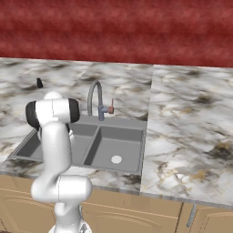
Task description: Turn on the sink faucet. Then move the lemon wedge from the counter to the sink. Turn off the sink. Move the vegetable from the sink to the pot next to the stove. Finally move the pot to the front left burner.
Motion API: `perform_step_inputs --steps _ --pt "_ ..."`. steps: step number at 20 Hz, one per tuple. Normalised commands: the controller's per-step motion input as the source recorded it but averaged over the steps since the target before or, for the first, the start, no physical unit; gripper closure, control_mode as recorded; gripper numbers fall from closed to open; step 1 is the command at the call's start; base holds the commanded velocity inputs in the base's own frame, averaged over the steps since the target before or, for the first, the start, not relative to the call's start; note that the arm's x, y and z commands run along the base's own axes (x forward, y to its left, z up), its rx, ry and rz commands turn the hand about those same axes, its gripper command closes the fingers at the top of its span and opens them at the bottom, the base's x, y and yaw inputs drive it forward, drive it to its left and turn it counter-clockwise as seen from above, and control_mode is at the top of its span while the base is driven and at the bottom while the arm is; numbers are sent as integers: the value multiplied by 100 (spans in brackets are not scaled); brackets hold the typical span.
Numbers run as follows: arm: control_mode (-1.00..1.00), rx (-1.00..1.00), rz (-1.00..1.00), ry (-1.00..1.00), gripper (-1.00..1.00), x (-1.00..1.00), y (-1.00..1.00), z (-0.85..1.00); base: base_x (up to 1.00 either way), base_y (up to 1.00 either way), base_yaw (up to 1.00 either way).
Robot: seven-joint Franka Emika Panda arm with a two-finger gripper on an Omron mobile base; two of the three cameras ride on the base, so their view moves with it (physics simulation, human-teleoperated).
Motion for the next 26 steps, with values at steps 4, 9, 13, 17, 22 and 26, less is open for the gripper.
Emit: perform_step_inputs --steps 4,9,13,17,22,26 --pt "-100 0 0 -13 100 -29 -6 83 0 0 0" --pt "-100 2 0 -9 100 -26 -10 91 0 0 0" --pt "-100 1 0 -4 100 -18 -11 91 0 0 0" --pt "-100 1 0 0 100 -13 -10 87 0 0 0" --pt "-100 0 1 0 100 -21 -9 74 0 0 0" --pt "-100 0 1 0 100 -36 -15 48 0 0 0"
